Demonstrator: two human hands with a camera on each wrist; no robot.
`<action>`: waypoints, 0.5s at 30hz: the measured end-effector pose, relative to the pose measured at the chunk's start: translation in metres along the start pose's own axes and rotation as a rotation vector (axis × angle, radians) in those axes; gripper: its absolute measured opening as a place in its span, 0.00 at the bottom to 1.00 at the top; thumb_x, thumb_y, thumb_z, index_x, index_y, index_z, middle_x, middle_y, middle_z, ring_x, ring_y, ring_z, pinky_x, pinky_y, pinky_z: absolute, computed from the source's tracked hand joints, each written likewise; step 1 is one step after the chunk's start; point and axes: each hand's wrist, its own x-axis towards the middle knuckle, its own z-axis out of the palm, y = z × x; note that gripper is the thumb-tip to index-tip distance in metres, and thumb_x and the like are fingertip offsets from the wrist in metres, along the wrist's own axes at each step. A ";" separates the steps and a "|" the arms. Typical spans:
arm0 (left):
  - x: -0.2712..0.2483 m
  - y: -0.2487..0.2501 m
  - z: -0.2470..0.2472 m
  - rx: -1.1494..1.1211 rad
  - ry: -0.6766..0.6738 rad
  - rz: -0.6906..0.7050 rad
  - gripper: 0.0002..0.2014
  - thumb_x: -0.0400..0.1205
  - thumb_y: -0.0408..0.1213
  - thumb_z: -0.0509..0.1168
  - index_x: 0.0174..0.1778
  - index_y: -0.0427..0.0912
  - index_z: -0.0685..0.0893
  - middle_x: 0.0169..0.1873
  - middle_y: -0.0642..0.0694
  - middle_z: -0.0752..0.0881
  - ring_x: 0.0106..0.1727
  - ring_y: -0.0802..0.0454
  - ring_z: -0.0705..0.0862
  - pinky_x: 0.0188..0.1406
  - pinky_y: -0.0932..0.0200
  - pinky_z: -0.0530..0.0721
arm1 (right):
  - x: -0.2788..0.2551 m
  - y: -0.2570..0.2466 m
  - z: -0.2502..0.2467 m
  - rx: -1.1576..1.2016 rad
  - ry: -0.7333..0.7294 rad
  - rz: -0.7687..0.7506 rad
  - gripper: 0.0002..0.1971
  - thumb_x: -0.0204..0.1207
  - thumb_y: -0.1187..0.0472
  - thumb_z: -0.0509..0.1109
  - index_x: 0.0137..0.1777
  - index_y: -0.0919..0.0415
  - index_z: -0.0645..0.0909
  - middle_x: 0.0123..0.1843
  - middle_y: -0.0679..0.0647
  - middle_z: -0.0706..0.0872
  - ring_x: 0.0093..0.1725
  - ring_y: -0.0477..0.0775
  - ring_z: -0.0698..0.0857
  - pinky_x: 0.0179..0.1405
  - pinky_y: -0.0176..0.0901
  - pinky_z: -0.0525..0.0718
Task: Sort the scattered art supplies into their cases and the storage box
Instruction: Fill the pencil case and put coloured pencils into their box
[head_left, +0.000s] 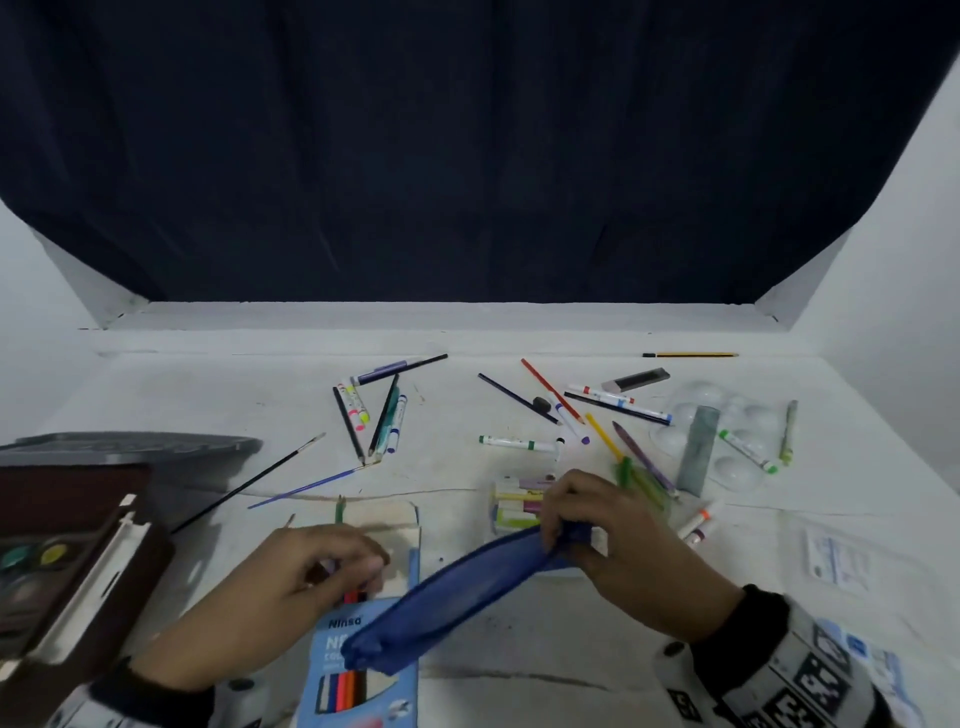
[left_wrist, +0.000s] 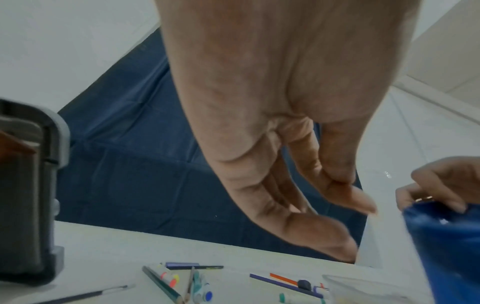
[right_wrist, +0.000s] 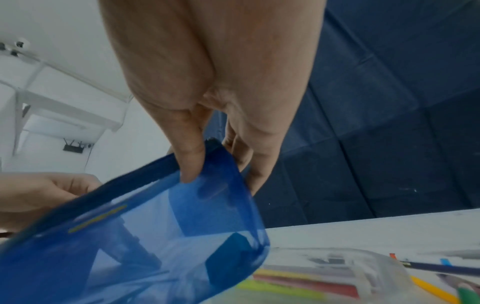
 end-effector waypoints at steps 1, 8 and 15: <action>0.002 0.001 0.002 -0.006 -0.037 -0.007 0.22 0.78 0.66 0.61 0.42 0.54 0.91 0.49 0.58 0.89 0.47 0.53 0.88 0.44 0.57 0.84 | -0.003 0.001 0.002 -0.025 0.005 0.007 0.18 0.64 0.80 0.72 0.38 0.53 0.82 0.46 0.44 0.80 0.47 0.44 0.81 0.48 0.37 0.80; 0.008 0.018 0.038 0.061 -0.093 0.054 0.12 0.76 0.61 0.71 0.46 0.59 0.84 0.46 0.61 0.85 0.46 0.59 0.84 0.41 0.63 0.83 | -0.029 0.009 0.008 -0.117 0.006 0.070 0.17 0.65 0.77 0.71 0.43 0.52 0.84 0.46 0.44 0.80 0.47 0.41 0.80 0.46 0.31 0.77; 0.013 0.023 0.040 0.079 -0.097 0.036 0.04 0.82 0.51 0.69 0.43 0.59 0.84 0.42 0.64 0.87 0.46 0.63 0.84 0.40 0.69 0.79 | -0.048 0.004 0.006 -0.046 -0.068 0.256 0.02 0.73 0.52 0.78 0.44 0.46 0.91 0.48 0.40 0.81 0.48 0.46 0.83 0.50 0.39 0.84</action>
